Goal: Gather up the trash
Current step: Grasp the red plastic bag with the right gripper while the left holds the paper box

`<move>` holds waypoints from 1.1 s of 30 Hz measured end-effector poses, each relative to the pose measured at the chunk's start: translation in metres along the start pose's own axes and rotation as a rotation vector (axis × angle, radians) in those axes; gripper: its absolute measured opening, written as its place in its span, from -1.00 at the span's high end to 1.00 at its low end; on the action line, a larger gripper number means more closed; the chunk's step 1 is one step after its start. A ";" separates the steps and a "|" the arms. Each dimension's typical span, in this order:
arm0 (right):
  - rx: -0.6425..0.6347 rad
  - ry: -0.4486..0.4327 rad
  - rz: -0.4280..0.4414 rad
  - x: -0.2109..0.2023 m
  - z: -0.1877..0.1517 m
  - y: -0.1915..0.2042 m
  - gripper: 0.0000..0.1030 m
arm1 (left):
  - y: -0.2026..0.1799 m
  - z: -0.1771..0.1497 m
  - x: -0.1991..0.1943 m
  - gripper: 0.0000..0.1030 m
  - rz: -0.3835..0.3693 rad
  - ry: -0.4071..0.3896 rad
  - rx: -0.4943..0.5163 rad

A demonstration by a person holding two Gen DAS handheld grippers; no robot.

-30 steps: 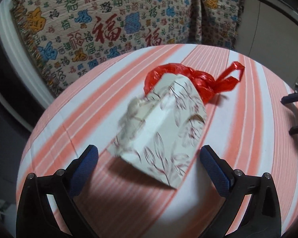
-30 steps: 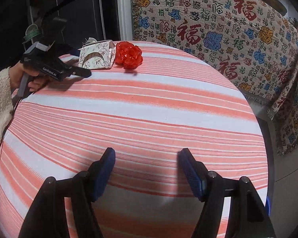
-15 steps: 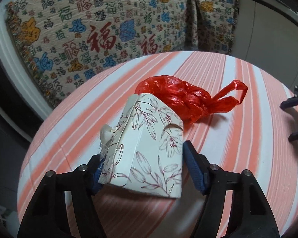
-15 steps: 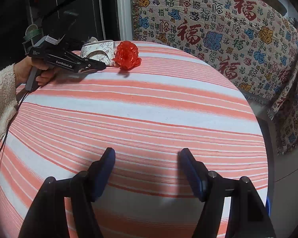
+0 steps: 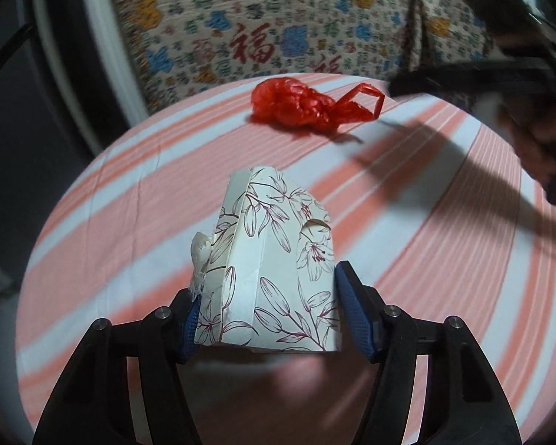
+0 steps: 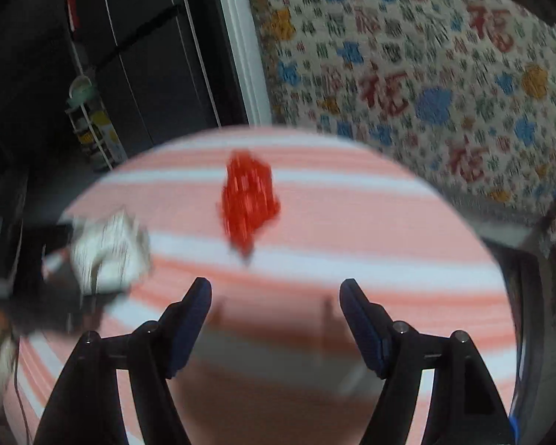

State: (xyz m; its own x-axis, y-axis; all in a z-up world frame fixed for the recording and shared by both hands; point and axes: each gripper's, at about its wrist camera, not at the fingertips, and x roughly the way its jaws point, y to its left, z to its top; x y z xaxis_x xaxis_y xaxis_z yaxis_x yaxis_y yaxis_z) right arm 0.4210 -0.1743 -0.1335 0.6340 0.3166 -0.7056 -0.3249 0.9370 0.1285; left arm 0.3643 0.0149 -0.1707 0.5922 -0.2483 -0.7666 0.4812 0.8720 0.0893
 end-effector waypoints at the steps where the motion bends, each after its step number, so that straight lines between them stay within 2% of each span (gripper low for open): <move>1: -0.008 -0.006 0.019 0.009 0.017 0.003 -0.44 | -0.003 -0.005 -0.004 -0.27 0.021 0.000 -0.023; 3: -0.035 0.022 0.019 0.037 0.042 0.011 -0.44 | -0.010 -0.013 -0.011 -0.27 0.069 0.002 -0.049; 6: -0.081 0.058 -0.008 0.074 0.056 0.024 -0.41 | -0.019 -0.017 -0.017 -0.27 0.119 0.008 -0.074; 7: -0.097 0.091 -0.025 0.089 0.058 0.028 -0.34 | -0.021 -0.019 -0.019 -0.27 0.127 0.009 -0.093; 8: -0.107 0.112 -0.042 0.100 0.055 0.031 -0.15 | -0.021 -0.020 -0.020 -0.27 0.127 0.011 -0.113; 9: -0.109 0.129 -0.037 0.106 0.053 0.032 0.15 | -0.020 -0.022 -0.021 -0.27 0.120 0.014 -0.144; 12: -0.097 0.115 -0.033 0.093 0.037 0.034 0.16 | -0.014 -0.027 -0.024 -0.27 0.110 0.020 -0.226; 16: -0.150 0.125 -0.034 0.044 -0.014 0.046 0.16 | -0.020 -0.040 -0.035 -0.31 0.127 0.026 -0.260; 17: -0.152 0.126 -0.030 0.032 -0.026 0.049 0.16 | -0.022 -0.043 -0.037 -0.37 0.132 0.030 -0.258; 18: -0.146 0.129 -0.018 0.017 -0.041 0.053 0.15 | -0.024 -0.047 -0.039 -0.61 0.137 0.039 -0.258; 19: -0.138 0.132 -0.009 0.006 -0.053 0.056 0.10 | -0.025 -0.050 -0.040 -0.84 0.142 0.050 -0.257; 20: -0.133 0.130 -0.014 -0.008 -0.067 0.060 0.09 | -0.026 -0.054 -0.040 -0.90 0.148 0.060 -0.255; 21: -0.134 0.127 -0.026 -0.014 -0.072 0.062 -0.13 | -0.026 -0.057 -0.042 -0.91 0.149 0.061 -0.255; 22: -0.132 0.127 -0.033 -0.022 -0.081 0.066 -0.51 | -0.025 -0.058 -0.043 -0.94 0.146 0.066 -0.259; 23: -0.123 0.135 -0.043 -0.026 -0.089 0.068 -0.63 | -0.024 -0.061 -0.044 -0.98 0.145 0.078 -0.271; 26: -0.134 0.123 -0.085 -0.025 -0.098 0.071 -0.67 | -0.017 -0.060 -0.040 -0.99 0.142 0.084 -0.298; 29: -0.109 0.122 -0.089 -0.024 -0.098 0.067 -0.73 | -0.014 -0.057 -0.036 -0.99 0.152 0.073 -0.309; 33: -0.099 0.138 -0.098 -0.011 -0.088 0.063 -0.96 | -0.010 -0.049 -0.028 -0.99 0.171 0.070 -0.330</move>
State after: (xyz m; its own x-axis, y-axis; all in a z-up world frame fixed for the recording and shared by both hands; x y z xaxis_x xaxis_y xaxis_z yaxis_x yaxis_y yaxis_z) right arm 0.3311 -0.1319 -0.1789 0.5659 0.1953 -0.8010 -0.3386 0.9409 -0.0098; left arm 0.3113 0.0337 -0.1809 0.5950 -0.0682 -0.8008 0.1382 0.9902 0.0184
